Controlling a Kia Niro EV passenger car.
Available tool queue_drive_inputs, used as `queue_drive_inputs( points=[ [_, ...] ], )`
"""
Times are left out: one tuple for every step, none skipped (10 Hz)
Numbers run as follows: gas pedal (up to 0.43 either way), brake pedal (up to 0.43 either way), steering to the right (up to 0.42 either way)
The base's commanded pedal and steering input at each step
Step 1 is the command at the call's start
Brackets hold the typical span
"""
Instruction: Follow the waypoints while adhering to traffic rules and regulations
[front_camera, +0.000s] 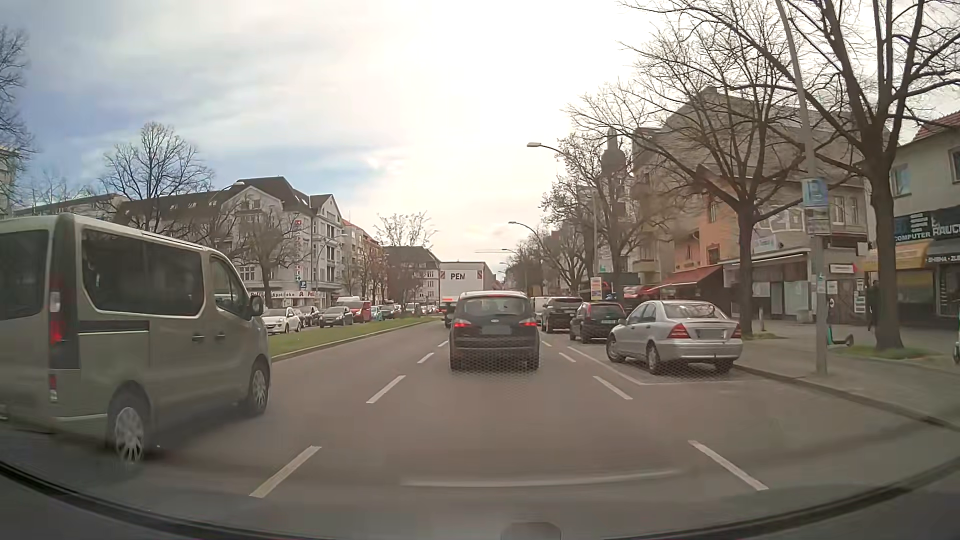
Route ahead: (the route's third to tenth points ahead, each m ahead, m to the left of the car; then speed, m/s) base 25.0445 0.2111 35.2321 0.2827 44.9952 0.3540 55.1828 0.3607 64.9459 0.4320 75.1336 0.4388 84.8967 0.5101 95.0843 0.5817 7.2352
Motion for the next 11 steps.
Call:
queue_drive_inputs(
  points=[
    [0.047, 0.0, -0.022],
    [0.0, 0.0, -0.025],
    [0.0, 0.0, -0.027],
    [0.0, 0.0, -0.031],
    [0.008, 0.0, -0.034],
    [0.008, 0.0, -0.034],
    [0.02, 0.0, -0.034],
    [0.047, 0.0, -0.034],
    [0.059, 0.0, -0.034],
    [0.087, 0.0, -0.034],
    [0.087, 0.0, -0.034]
  ],
)
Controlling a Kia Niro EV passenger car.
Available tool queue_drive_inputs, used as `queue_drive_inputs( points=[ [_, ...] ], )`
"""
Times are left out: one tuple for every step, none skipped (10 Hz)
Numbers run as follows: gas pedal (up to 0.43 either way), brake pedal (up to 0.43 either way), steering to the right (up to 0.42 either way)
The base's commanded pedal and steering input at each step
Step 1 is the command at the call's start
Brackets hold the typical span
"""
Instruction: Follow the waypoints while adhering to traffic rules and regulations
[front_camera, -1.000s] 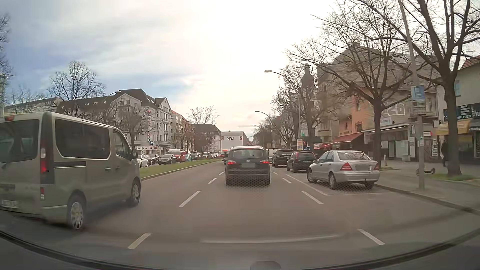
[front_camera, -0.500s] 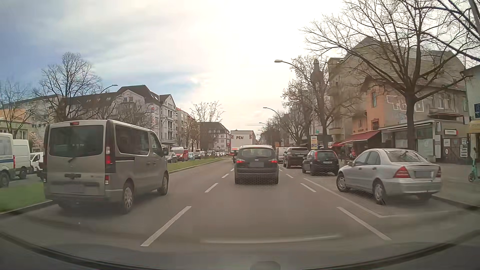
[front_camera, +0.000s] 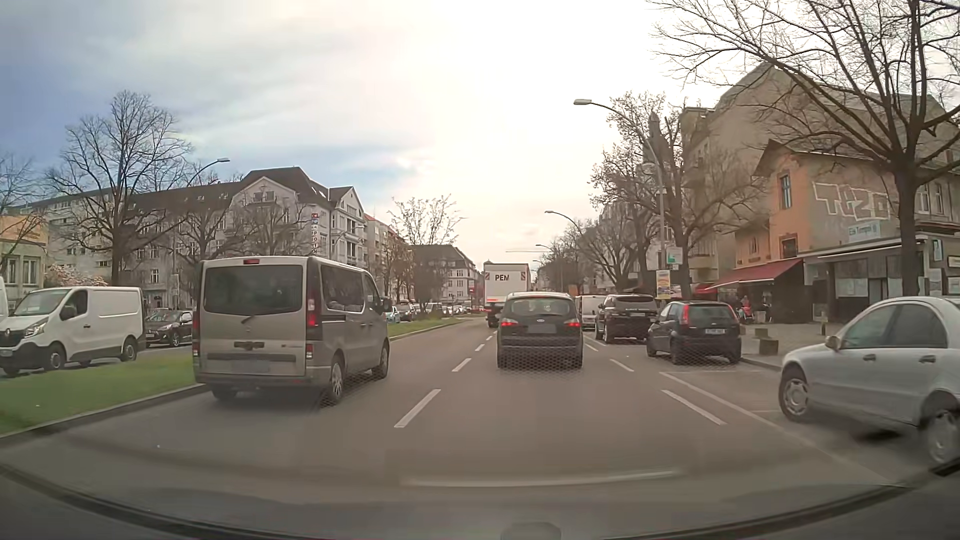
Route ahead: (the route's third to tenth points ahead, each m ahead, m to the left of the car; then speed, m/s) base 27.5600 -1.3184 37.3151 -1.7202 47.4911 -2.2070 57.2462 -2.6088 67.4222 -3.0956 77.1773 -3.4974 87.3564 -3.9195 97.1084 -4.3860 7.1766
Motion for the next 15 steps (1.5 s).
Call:
queue_drive_inputs(
  points=[
    [0.118, 0.0, -0.034],
    [0.118, 0.0, -0.034],
    [0.118, 0.0, -0.032],
    [0.118, 0.0, -0.029],
    [0.118, 0.0, -0.024],
    [0.118, 0.0, -0.022],
    [0.118, 0.0, -0.021],
    [0.118, 0.0, -0.02],
    [0.118, 0.0, -0.016],
    [0.11, 0.0, -0.014],
    [0.11, 0.0, -0.014],
    [0.098, 0.0, -0.013],
    [0.098, 0.0, -0.011],
    [0.098, 0.0, -0.008],
    [0.087, 0.0, -0.004]
  ],
)
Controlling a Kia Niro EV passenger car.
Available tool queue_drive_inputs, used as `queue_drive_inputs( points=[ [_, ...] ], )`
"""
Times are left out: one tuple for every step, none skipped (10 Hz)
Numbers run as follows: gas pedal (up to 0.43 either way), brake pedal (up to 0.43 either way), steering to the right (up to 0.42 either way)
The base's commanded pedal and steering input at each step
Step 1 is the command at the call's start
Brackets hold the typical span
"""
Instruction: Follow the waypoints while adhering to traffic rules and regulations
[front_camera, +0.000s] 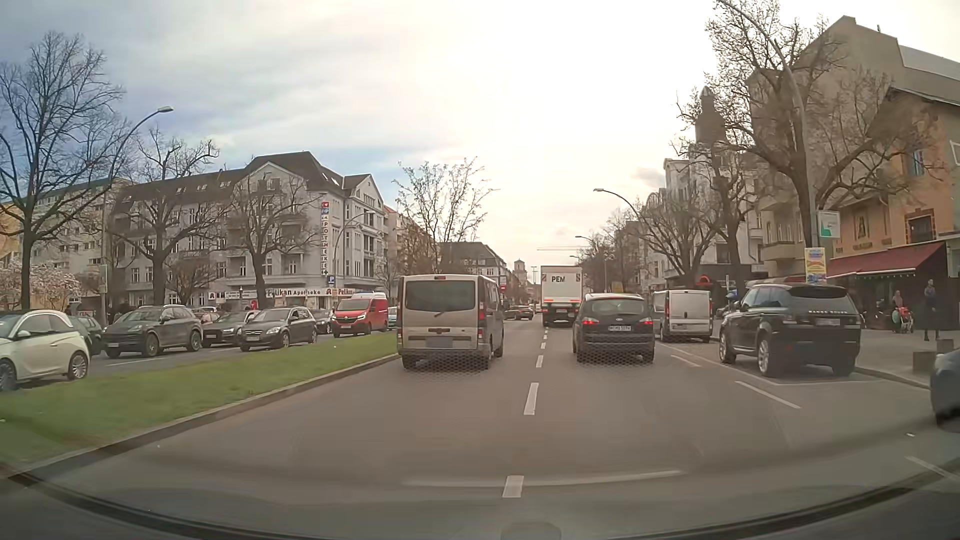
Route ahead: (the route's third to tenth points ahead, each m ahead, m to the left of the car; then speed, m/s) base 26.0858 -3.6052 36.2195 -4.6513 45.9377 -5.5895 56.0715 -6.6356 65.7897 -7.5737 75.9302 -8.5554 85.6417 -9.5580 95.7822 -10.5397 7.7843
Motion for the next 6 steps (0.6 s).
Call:
queue_drive_inputs(
  points=[
    [0.067, 0.0, -0.004],
    [0.067, 0.0, -0.004],
    [0.067, 0.0, 0.0],
    [0.067, 0.0, 0.004],
    [0.067, 0.0, 0.007],
    [0.067, 0.0, 0.009]
  ],
)
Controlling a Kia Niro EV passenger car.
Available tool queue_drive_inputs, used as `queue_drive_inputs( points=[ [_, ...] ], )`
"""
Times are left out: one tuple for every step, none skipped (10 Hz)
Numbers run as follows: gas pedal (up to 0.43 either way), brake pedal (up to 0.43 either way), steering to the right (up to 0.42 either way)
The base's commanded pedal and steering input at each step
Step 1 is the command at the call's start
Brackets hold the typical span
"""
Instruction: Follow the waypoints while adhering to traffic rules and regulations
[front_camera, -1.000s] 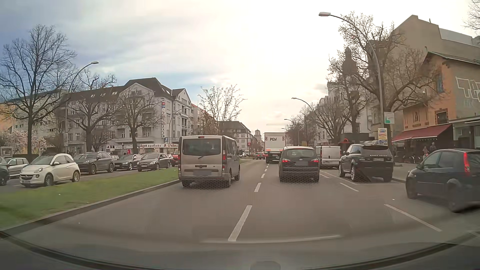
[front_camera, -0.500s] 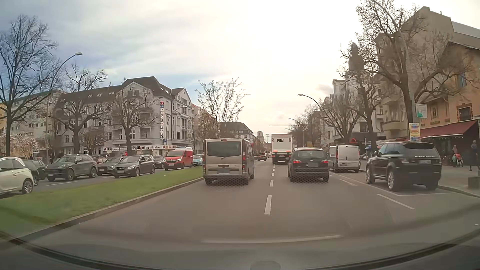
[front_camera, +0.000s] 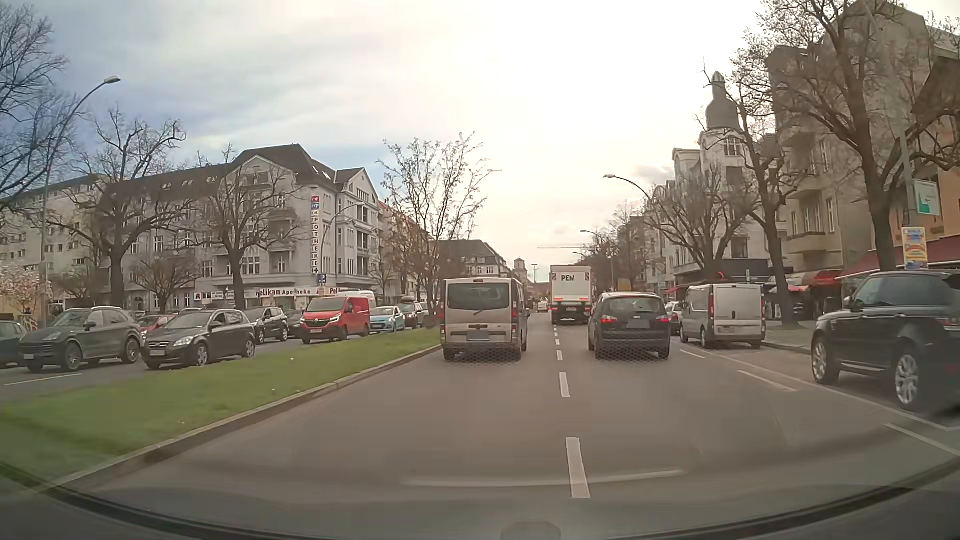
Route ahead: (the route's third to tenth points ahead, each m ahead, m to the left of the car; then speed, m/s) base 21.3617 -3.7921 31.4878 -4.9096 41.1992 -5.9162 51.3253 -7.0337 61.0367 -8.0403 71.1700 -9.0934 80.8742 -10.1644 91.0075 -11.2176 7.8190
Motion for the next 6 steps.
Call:
queue_drive_inputs(
  points=[
    [0.067, 0.0, 0.012],
    [0.087, 0.0, 0.014],
    [0.098, 0.0, 0.014],
    [0.138, 0.0, 0.015],
    [0.157, 0.0, 0.018],
    [0.157, 0.0, 0.018]
  ],
)
